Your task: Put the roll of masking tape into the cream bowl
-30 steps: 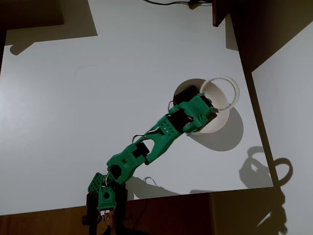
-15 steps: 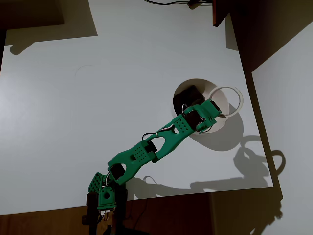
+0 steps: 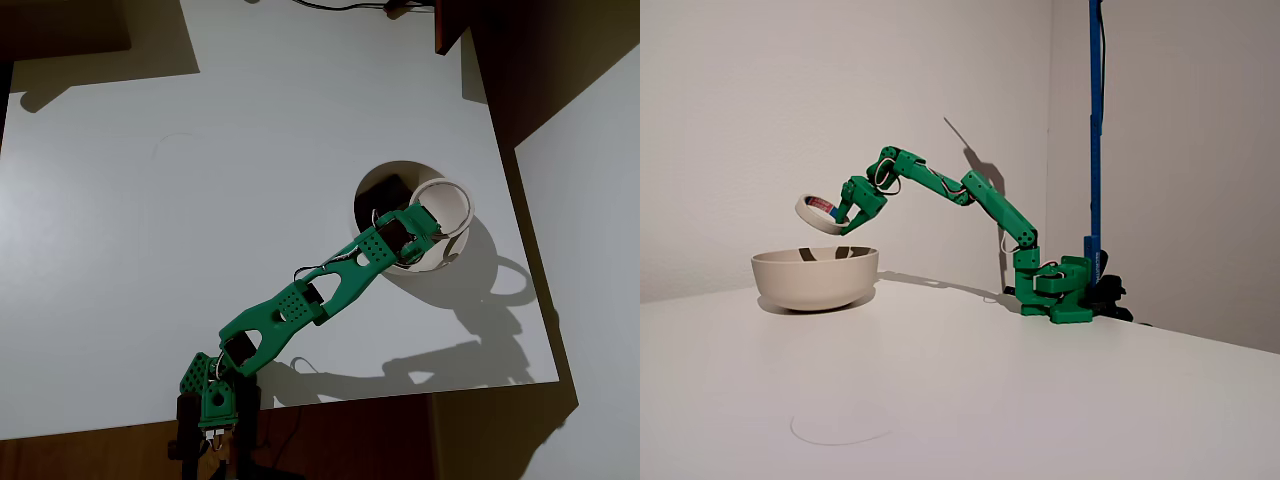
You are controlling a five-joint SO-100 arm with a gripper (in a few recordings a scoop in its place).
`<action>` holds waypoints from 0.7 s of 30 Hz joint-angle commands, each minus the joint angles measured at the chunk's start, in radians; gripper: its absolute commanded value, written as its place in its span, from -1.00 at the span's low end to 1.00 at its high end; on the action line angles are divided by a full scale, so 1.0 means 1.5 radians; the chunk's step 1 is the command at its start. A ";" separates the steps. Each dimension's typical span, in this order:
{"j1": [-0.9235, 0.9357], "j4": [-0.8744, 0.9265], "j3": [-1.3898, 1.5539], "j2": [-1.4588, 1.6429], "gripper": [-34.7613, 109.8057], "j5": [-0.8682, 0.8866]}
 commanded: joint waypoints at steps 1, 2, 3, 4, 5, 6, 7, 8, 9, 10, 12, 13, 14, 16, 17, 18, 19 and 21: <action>0.006 -0.009 -0.039 0.055 -0.38 0.020; 0.005 -0.009 -0.039 0.059 -0.38 0.026; 0.005 -0.009 -0.039 0.064 -0.38 0.031; 0.004 -0.010 -0.039 0.070 -0.37 0.036; 0.004 -0.009 -0.039 0.074 -0.38 0.038; 0.003 -0.008 -0.039 0.078 -0.38 0.040; 0.002 -0.007 -0.039 0.082 -0.39 0.042; 0.001 -0.006 -0.039 0.085 -0.38 0.042; 0.000 -0.003 -0.039 0.087 -0.37 0.042; -0.002 0.000 -0.039 0.088 -0.37 0.039; -0.003 0.004 -0.039 0.090 -0.38 0.039; -0.003 0.004 -0.039 0.091 -0.38 0.040; -0.003 0.005 -0.039 0.091 -0.38 0.041; -0.004 0.007 -0.039 0.093 -0.52 0.041; -0.005 0.010 -0.039 0.095 -0.64 0.040; -0.007 0.015 -0.039 0.098 -0.64 0.040; -0.009 0.020 -0.039 0.102 -0.64 0.040; -0.016 0.029 -0.039 0.115 -0.64 0.041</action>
